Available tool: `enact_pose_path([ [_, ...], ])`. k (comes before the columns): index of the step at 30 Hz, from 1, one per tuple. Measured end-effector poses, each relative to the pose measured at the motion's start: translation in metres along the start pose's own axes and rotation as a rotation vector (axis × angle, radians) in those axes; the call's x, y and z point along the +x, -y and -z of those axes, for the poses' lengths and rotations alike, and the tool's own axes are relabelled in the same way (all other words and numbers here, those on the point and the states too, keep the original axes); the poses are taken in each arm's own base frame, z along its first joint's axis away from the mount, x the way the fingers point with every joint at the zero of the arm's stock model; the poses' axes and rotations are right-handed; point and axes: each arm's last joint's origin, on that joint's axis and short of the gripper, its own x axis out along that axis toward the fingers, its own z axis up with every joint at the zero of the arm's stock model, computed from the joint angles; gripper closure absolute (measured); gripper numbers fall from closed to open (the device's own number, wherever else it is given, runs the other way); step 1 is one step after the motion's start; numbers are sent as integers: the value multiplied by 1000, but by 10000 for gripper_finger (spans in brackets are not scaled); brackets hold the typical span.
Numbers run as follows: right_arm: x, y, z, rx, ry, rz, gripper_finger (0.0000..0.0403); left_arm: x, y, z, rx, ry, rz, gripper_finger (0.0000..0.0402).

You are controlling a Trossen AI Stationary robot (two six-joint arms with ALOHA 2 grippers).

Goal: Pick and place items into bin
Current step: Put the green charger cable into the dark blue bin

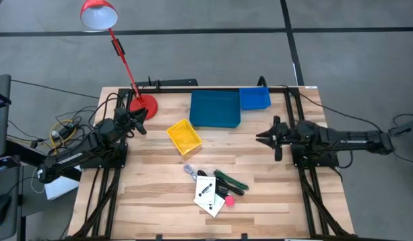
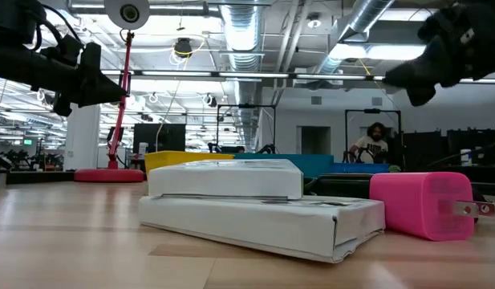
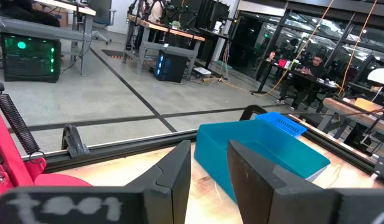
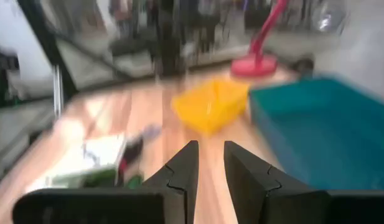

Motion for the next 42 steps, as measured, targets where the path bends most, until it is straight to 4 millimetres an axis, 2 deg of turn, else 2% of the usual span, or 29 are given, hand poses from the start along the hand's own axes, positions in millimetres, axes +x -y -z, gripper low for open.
enact_pose_path([
  [7,18,-13,1,-23,-218,-60,333,0,0,0,0,-1,-1,307],
  [14,35,-31,-1,-54,-344,-138,333,0,0,0,0,-1,-1,307],
  [25,51,-59,25,-98,-565,-232,333,0,0,0,0,-1,-1,307],
  [35,63,-78,29,-57,-542,-391,333,0,0,0,0,-1,0,307],
  [42,78,-87,26,6,-591,-378,333,0,0,0,0,0,-1,307],
])
